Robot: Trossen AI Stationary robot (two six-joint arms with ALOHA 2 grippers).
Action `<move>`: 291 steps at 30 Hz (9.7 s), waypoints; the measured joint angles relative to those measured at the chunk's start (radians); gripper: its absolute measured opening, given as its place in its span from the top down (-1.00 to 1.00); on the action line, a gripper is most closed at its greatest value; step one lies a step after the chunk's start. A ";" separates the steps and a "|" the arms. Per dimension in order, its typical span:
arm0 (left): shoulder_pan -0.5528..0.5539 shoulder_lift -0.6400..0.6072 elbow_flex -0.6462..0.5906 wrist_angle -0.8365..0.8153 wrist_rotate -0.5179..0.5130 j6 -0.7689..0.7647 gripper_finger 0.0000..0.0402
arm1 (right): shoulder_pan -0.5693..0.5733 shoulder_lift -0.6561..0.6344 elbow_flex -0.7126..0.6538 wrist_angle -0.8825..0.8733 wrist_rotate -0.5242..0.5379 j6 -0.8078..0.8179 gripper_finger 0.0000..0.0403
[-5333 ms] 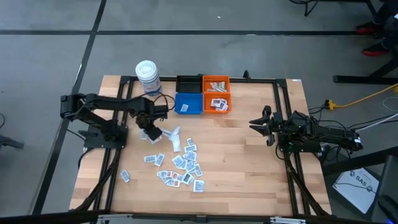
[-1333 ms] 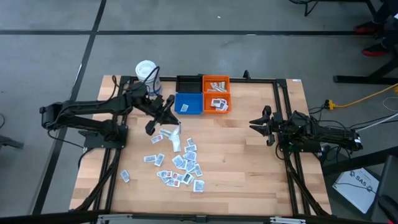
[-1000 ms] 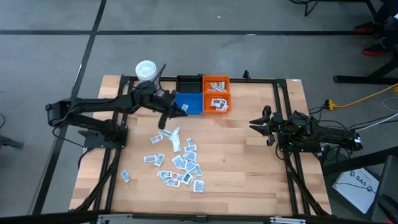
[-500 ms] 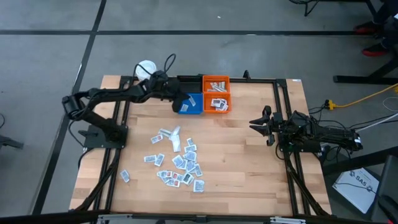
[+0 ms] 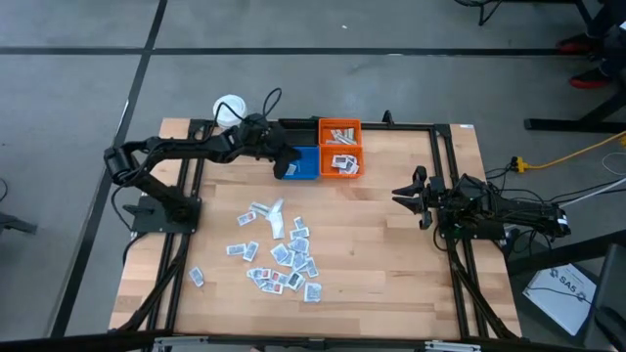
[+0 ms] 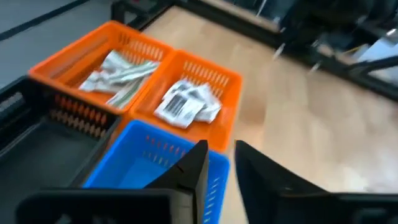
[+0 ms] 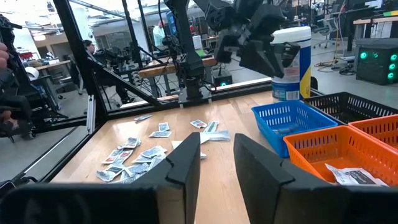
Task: Pick & Place First Aid Supplies
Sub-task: Put the ointment pack into the blue bin
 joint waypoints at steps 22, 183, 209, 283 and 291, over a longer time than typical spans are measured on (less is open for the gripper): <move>-0.085 -0.001 -0.023 0.533 0.178 -0.352 0.31 | 0.000 0.000 0.000 0.000 0.000 0.000 0.50; -0.666 -0.197 0.035 -0.721 -0.293 -0.008 0.99 | 0.000 0.000 0.000 0.000 0.000 0.000 0.50; -0.233 -0.175 0.036 -0.444 -0.365 -0.087 0.99 | 0.000 0.000 0.000 0.000 0.000 0.000 0.50; -0.165 -0.098 0.036 -0.334 -0.435 0.139 0.05 | 0.000 0.000 0.000 0.000 0.000 0.000 0.50; -0.300 -0.193 0.036 -0.490 -0.470 0.150 0.04 | 0.000 0.000 0.000 0.000 0.000 0.000 0.50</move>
